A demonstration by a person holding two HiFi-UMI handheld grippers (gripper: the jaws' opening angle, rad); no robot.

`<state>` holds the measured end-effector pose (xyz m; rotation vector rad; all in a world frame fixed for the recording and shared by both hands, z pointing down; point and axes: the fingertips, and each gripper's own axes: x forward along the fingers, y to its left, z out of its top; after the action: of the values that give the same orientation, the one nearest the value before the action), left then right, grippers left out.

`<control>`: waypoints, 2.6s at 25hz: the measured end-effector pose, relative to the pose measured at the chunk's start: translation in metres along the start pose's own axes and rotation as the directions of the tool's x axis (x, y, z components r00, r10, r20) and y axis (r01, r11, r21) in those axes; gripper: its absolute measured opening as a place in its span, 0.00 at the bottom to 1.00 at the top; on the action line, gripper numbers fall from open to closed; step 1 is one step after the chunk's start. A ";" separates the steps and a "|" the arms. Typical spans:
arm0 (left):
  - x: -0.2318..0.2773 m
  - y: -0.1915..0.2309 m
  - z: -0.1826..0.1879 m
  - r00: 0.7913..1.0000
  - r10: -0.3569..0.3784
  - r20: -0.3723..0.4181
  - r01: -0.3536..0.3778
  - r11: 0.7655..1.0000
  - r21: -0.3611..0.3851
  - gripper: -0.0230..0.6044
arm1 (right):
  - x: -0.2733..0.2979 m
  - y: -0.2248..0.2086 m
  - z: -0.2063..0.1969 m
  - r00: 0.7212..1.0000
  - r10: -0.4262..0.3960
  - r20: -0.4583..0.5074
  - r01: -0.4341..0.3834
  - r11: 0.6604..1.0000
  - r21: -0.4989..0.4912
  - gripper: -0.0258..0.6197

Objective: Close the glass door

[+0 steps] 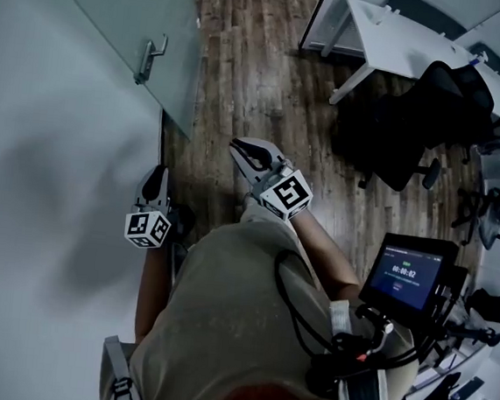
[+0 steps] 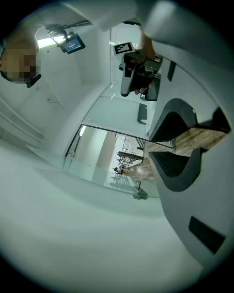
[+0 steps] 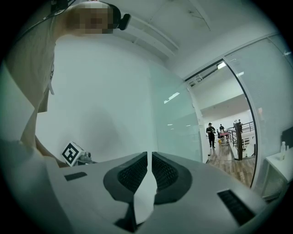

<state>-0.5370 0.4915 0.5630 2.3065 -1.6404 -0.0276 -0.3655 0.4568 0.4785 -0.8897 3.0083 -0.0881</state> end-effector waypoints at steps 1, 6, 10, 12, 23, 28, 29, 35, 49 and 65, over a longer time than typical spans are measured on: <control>-0.001 0.001 -0.001 1.000 0.002 0.002 -0.002 1.000 -0.002 0.13 | 0.002 0.002 0.002 1.000 0.008 0.001 -0.008 1.000 -0.005 0.07; 0.030 -0.014 0.008 0.999 -0.014 0.034 0.015 0.999 -0.041 0.14 | 0.010 -0.017 0.010 0.999 0.050 0.018 -0.050 0.998 -0.026 0.07; 0.085 -0.034 0.030 1.000 -0.015 0.025 0.016 0.999 -0.030 0.14 | 0.018 -0.064 0.020 0.997 0.083 0.004 -0.083 0.996 -0.024 0.07; 0.101 -0.043 0.025 1.000 -0.017 0.011 0.017 1.000 -0.017 0.14 | 0.016 -0.080 0.018 0.996 0.085 0.003 -0.085 0.996 -0.013 0.07; 0.120 -0.035 0.014 0.997 0.056 -0.045 -0.057 0.998 -0.037 0.14 | 0.039 -0.111 0.015 0.992 0.129 0.008 -0.129 0.991 0.019 0.07; 0.136 -0.006 0.015 0.995 0.075 -0.058 -0.078 0.996 -0.049 0.14 | 0.070 -0.119 0.007 0.990 0.137 0.012 -0.138 0.989 0.045 0.07; 0.141 0.004 0.014 0.995 0.075 -0.060 -0.078 0.996 -0.051 0.14 | 0.081 -0.120 0.004 0.990 0.143 0.007 -0.143 0.989 0.043 0.07; 0.165 0.054 0.008 0.994 0.072 -0.083 -0.075 0.996 -0.042 0.14 | 0.127 -0.125 -0.011 0.987 0.159 -0.035 -0.158 0.987 0.021 0.07; 0.193 0.204 0.033 0.981 0.139 -0.138 -0.133 0.990 0.046 0.14 | 0.215 -0.126 -0.005 0.982 0.153 -0.114 -0.155 0.988 -0.008 0.07; 0.269 0.273 0.014 0.947 0.066 -0.314 -0.039 0.995 0.093 0.14 | 0.261 -0.139 0.005 0.990 0.056 -0.127 -0.054 0.998 0.020 0.07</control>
<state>-0.6982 0.1583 0.6642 2.1869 -1.5608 0.4123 -0.5093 0.1984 0.4843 -0.8304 3.1422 -0.1767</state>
